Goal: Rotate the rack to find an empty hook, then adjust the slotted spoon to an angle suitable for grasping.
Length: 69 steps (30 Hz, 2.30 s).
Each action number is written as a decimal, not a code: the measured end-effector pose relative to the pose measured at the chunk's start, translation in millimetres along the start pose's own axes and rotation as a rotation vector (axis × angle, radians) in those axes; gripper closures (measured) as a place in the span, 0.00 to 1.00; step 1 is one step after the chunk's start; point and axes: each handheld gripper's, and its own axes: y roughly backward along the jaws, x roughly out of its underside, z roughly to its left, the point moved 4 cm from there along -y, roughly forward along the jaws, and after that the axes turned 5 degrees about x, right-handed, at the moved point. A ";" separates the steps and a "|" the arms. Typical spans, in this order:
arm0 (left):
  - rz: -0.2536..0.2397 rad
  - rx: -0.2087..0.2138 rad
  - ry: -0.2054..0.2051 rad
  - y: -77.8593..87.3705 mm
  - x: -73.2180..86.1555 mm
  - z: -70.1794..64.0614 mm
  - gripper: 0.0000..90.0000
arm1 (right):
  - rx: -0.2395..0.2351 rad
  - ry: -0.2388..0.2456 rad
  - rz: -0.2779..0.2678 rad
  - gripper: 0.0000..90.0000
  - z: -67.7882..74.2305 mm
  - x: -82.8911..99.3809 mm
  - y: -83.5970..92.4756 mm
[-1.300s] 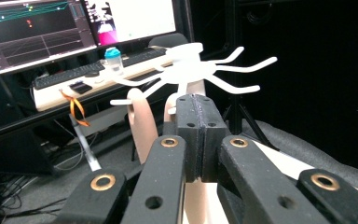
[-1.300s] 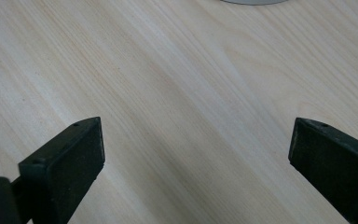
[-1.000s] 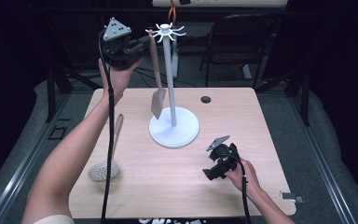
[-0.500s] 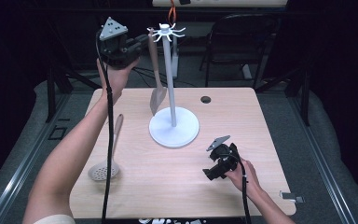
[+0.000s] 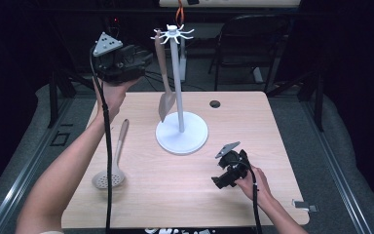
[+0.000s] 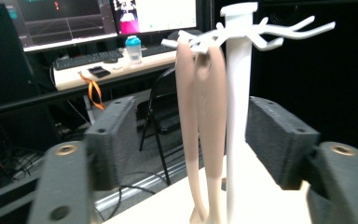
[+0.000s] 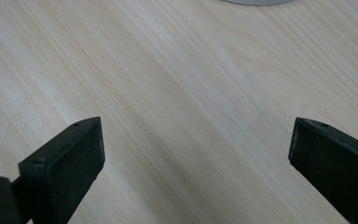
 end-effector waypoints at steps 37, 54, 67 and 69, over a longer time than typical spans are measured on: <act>0.286 -0.038 0.171 21.6 191.5 24.9 0.15 | -0.009 0.006 0.019 0.04 5.8 0.3 -5.5; 0.414 -0.085 0.253 24.7 240.8 38.4 0.10 | -0.002 0.013 0.021 0.04 7.5 0.1 -5.1; 0.515 -0.141 0.316 27.3 267.3 54.4 0.00 | -0.006 0.025 0.025 0.04 9.2 -0.9 -7.0; 0.532 -0.150 0.316 26.6 270.4 55.1 0.00 | -0.006 0.038 0.029 0.04 9.3 -1.5 -6.5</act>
